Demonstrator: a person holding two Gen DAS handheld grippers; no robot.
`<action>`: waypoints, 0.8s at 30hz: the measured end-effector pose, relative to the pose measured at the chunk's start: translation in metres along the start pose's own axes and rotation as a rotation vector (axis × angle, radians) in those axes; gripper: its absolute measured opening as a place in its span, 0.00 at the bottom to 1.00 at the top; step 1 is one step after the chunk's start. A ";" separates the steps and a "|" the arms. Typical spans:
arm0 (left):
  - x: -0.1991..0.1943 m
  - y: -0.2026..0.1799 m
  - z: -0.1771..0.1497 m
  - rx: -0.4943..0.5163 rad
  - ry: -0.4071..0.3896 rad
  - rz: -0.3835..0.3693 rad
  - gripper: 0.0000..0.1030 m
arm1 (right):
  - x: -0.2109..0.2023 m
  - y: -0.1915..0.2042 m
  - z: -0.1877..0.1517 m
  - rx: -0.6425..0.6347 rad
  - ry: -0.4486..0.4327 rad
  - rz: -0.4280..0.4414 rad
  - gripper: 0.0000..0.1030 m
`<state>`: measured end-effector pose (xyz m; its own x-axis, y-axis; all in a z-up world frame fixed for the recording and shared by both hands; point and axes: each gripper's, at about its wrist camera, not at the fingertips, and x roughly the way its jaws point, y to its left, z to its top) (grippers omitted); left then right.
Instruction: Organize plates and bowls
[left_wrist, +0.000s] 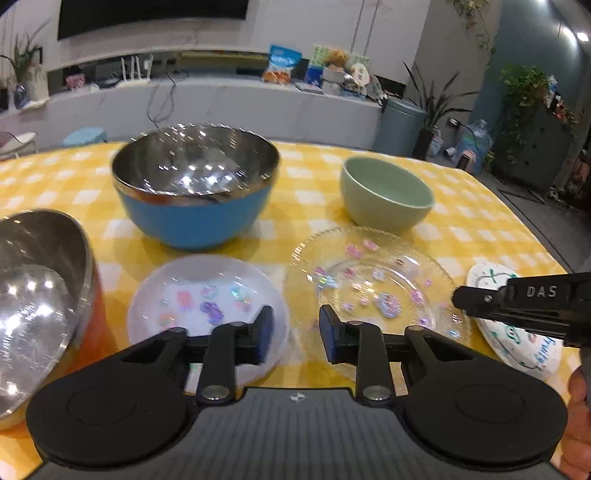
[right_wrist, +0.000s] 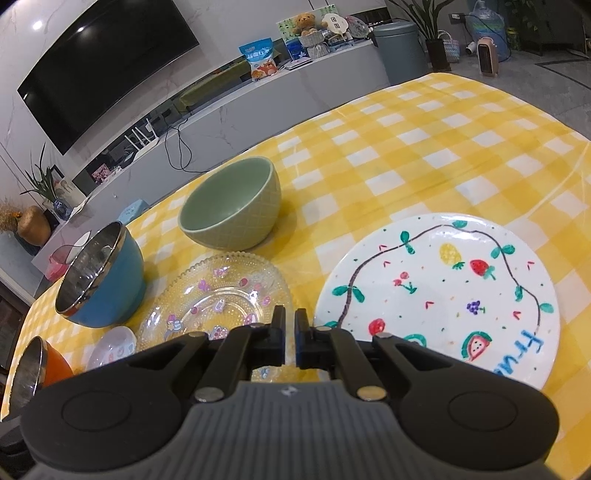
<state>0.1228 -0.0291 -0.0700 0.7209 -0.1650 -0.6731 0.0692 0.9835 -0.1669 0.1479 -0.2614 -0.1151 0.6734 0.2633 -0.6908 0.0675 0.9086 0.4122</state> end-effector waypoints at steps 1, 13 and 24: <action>-0.001 0.001 0.001 0.002 0.002 0.005 0.33 | 0.000 0.000 0.000 -0.001 0.000 0.000 0.02; -0.012 -0.006 0.003 0.096 0.013 0.024 0.29 | 0.001 -0.002 0.001 0.014 0.007 0.016 0.02; -0.007 -0.011 -0.007 0.234 0.092 0.143 0.23 | 0.002 -0.001 0.000 0.013 0.008 0.012 0.02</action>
<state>0.1123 -0.0395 -0.0681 0.6697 -0.0191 -0.7424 0.1362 0.9859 0.0976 0.1492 -0.2624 -0.1165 0.6683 0.2766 -0.6905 0.0696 0.9010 0.4282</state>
